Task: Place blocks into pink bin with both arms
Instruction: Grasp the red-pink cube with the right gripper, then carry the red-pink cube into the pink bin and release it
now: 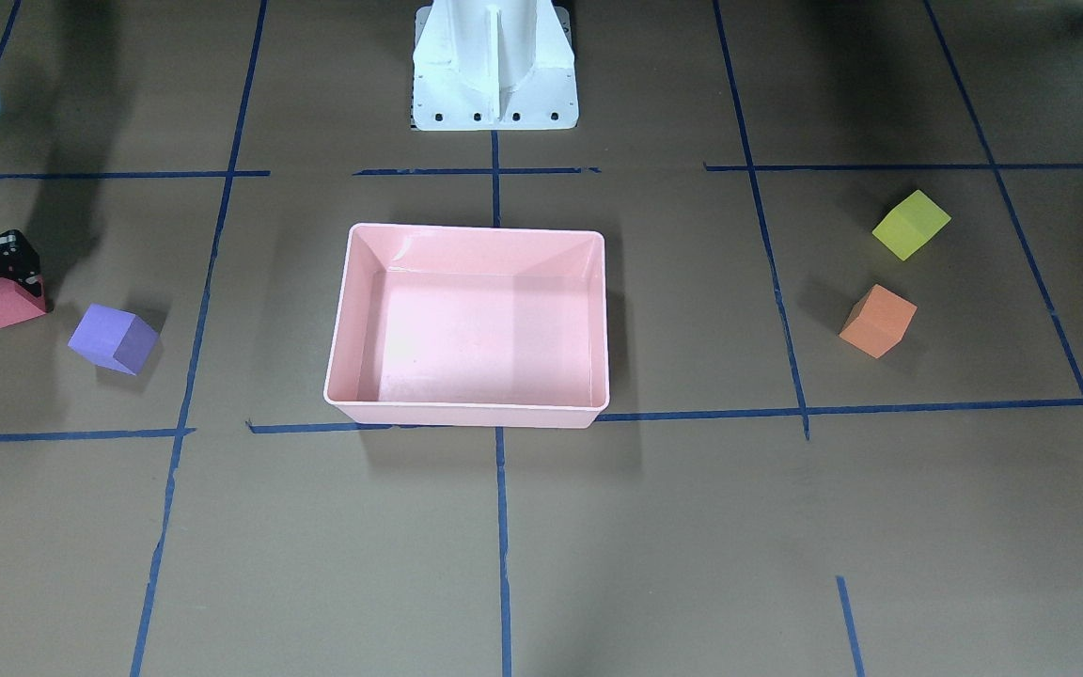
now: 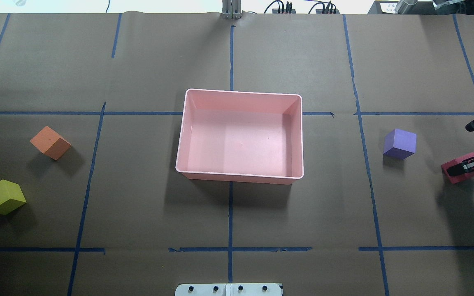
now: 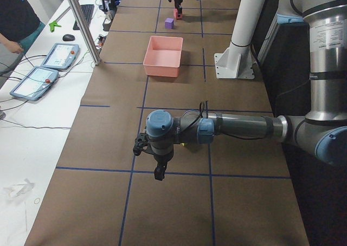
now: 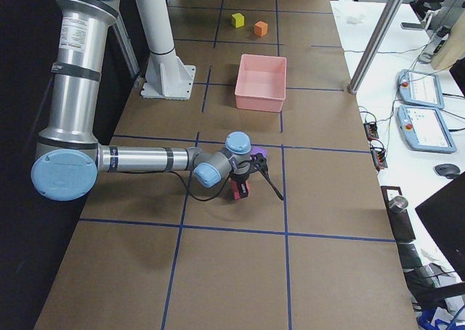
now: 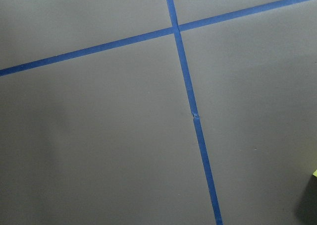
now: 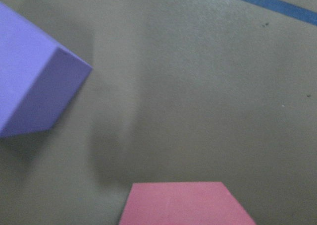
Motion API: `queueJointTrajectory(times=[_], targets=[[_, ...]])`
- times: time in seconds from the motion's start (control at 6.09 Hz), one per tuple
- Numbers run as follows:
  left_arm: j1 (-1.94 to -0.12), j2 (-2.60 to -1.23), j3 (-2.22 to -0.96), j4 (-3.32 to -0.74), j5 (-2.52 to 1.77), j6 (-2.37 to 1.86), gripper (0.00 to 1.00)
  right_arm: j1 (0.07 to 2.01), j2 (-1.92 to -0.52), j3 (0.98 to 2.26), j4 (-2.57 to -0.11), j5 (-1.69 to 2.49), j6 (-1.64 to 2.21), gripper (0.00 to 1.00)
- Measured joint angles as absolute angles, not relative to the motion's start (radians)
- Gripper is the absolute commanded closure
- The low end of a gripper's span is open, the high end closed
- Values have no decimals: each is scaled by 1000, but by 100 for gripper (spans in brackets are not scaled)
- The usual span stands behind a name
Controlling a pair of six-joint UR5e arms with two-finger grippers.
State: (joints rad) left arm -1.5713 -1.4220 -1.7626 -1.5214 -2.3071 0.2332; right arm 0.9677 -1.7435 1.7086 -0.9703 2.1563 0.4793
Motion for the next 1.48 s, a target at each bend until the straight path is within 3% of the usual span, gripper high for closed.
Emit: queueJointTrajectory(times=[0.16,0.49,0.82,0.99,1.15,1.31,1.48], targets=[[-1571,-1422,-1763,-1523,-2307,233,0,968,-1711,1813,-1109,2169,497,62],[-1571,-1422,-1763,-1526,-2308,233,0,956,-1500,2000,-1508,2179,634,62],[-1571,-1422,-1773,-1528,-2307,233,0,837,-1201,1991,-1735,2161,902,62],[-1571,-1422,-1776,-1528,-2307,233,0,771,-1056,1931,-1781,2123,1049,56],[-1571,-1422,-1786,-1525,-2307,234,0,720,-959,1872,-1795,2077,1169,9],[-1570,-1419,-1804,-1520,-2306,234,0,687,-911,1839,-1798,2039,1242,1],[-1569,-1416,-1813,-1521,-2304,232,0,674,-895,1829,-1799,2021,1275,0]])
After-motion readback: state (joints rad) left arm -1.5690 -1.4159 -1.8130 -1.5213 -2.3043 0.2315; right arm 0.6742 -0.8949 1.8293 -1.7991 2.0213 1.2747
